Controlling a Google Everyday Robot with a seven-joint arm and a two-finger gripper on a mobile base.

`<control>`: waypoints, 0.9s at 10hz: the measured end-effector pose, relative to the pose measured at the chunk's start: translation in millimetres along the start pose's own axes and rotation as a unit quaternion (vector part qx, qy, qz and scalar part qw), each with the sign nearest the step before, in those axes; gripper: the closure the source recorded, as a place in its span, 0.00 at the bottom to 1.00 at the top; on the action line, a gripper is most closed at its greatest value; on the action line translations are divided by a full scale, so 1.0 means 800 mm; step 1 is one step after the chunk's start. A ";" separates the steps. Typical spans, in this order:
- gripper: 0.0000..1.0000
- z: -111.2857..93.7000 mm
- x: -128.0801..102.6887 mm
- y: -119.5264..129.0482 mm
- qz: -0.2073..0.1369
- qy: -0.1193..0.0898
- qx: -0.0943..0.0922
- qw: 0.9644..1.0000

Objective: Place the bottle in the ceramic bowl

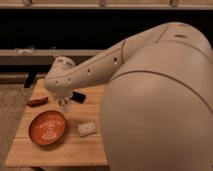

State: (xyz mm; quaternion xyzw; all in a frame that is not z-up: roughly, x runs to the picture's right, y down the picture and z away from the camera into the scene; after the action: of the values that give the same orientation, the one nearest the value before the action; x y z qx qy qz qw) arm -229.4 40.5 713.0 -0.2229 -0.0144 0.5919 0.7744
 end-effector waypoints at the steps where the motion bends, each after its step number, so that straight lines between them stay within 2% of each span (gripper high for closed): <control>1: 1.00 0.000 0.002 0.014 -0.008 0.011 -0.016 1.000; 2: 1.00 0.000 0.001 0.019 -0.013 0.020 -0.027 0.999; 4: 1.00 0.001 0.009 0.044 -0.028 0.055 -0.049 0.997; 7: 1.00 0.009 0.020 0.063 -0.040 0.109 -0.075 0.990; 9: 1.00 0.020 0.033 0.082 -0.052 0.146 -0.092 0.984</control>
State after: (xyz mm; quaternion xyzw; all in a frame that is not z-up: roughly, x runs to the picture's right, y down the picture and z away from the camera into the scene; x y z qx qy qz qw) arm -286.2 83.1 697.5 -0.3762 0.0324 0.5078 0.7743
